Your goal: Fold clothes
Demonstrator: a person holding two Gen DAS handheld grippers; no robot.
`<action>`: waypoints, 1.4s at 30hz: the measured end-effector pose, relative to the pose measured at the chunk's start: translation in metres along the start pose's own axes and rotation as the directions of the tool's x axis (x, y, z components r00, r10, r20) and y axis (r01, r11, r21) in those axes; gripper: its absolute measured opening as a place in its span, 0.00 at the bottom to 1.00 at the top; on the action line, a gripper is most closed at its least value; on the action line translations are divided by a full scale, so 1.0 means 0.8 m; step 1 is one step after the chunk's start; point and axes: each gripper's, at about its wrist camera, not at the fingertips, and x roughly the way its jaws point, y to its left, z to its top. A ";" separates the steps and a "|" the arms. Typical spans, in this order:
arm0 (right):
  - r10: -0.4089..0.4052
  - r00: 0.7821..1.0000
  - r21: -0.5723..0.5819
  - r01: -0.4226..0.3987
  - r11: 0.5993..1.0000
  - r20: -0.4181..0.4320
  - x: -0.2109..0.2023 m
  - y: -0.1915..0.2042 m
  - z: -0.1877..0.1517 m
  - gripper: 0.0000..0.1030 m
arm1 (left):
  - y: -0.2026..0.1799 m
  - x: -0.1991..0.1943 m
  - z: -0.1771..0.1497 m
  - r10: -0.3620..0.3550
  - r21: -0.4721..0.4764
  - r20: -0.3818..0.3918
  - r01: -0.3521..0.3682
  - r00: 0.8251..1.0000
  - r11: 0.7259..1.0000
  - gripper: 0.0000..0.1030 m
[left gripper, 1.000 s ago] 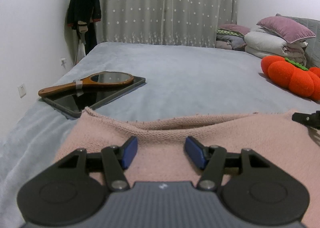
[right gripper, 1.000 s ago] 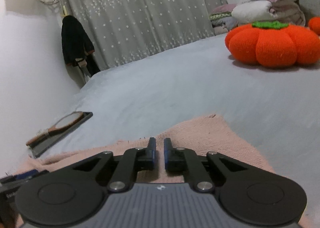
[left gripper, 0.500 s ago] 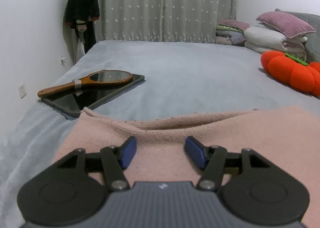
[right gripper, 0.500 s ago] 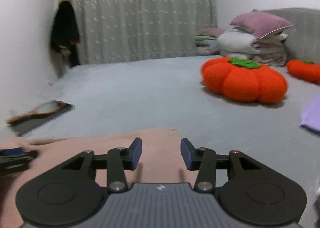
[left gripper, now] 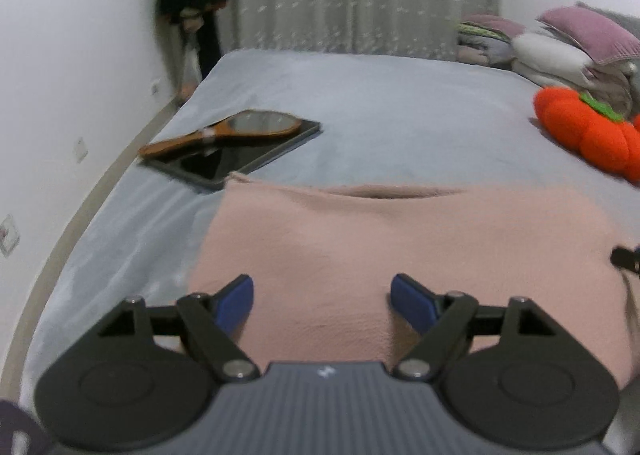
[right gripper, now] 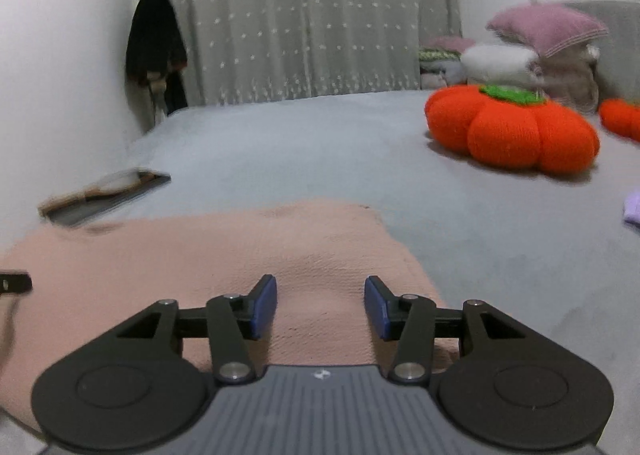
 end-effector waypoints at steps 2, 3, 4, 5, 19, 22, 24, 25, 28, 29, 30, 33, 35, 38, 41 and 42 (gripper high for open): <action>0.037 0.999 0.047 -0.038 0.998 0.011 -0.005 -0.008 0.005 0.48 | 0.012 -0.008 0.010 0.005 -0.045 -0.023 -0.006 1.000 0.999 0.77; 0.052 0.998 0.056 -0.053 0.997 0.017 -0.007 -0.009 0.006 0.49 | 0.018 -0.009 0.014 0.002 -0.069 -0.041 -0.005 0.999 0.998 0.77; 0.067 0.997 0.064 -0.069 0.996 0.022 -0.009 -0.010 0.008 0.49 | 0.026 -0.008 0.017 -0.009 -0.096 -0.061 0.003 0.998 0.995 0.78; 0.082 0.996 0.072 -0.084 0.994 0.028 -0.011 -0.011 0.010 0.49 | 0.034 -0.007 0.020 -0.023 -0.124 -0.081 0.012 0.996 0.992 0.79; 0.317 0.948 0.056 -0.318 0.946 0.023 -0.012 0.025 0.011 0.49 | 0.136 0.062 0.005 -0.235 -0.558 -0.208 0.082 0.949 0.826 0.80; 0.366 0.930 0.077 -0.367 0.927 0.023 -0.012 0.029 0.005 0.44 | 0.123 0.070 0.001 -0.244 -0.537 -0.198 0.103 0.949 0.837 0.77; 0.401 0.916 0.089 -0.401 0.912 0.018 -0.010 0.032 0.003 0.29 | 0.117 0.071 0.001 -0.254 -0.532 -0.192 0.117 0.948 0.839 0.66; 0.410 0.912 0.084 -0.410 0.908 0.015 -0.009 0.036 0.001 0.22 | 0.114 0.072 -0.001 -0.262 -0.535 -0.190 0.124 0.946 0.836 0.58; 0.439 0.898 0.066 -0.439 0.896 0.003 -0.006 0.048 -0.003 0.18 | 0.110 0.075 -0.002 -0.266 -0.537 -0.188 0.128 0.945 0.834 0.47; 0.446 0.895 0.058 -0.445 0.894 -0.002 -0.005 0.052 -0.005 0.18 | 0.107 0.073 0.000 -0.268 -0.538 -0.186 0.130 0.945 0.833 0.40; 0.446 0.895 0.046 -0.445 0.894 -0.009 -0.005 0.055 -0.007 0.18 | 0.106 0.072 0.001 -0.266 -0.538 -0.183 0.130 0.946 0.833 0.36; 0.452 0.890 0.041 -0.451 0.892 -0.057 0.010 0.064 -0.017 0.17 | 0.103 0.060 0.007 -0.258 -0.537 -0.177 0.126 0.950 0.834 0.23; 0.428 0.894 0.053 -0.425 0.904 -0.129 0.035 0.069 -0.030 0.09 | 0.100 0.050 0.014 -0.250 -0.535 -0.173 0.123 0.953 0.836 0.21; 0.431 0.889 0.075 -0.425 0.902 -0.155 0.048 0.066 -0.033 0.08 | 0.089 0.032 0.028 -0.233 -0.512 -0.165 0.119 0.958 0.850 0.20; 0.437 0.886 0.084 -0.429 0.899 -0.157 0.051 0.063 -0.033 0.07 | 0.070 0.010 0.050 -0.223 -0.488 -0.158 0.120 0.962 0.864 0.20; 0.435 0.886 0.081 -0.428 0.900 -0.157 0.051 0.063 -0.034 0.08 | 0.063 0.003 0.058 -0.222 -0.482 -0.155 0.123 0.963 0.867 0.20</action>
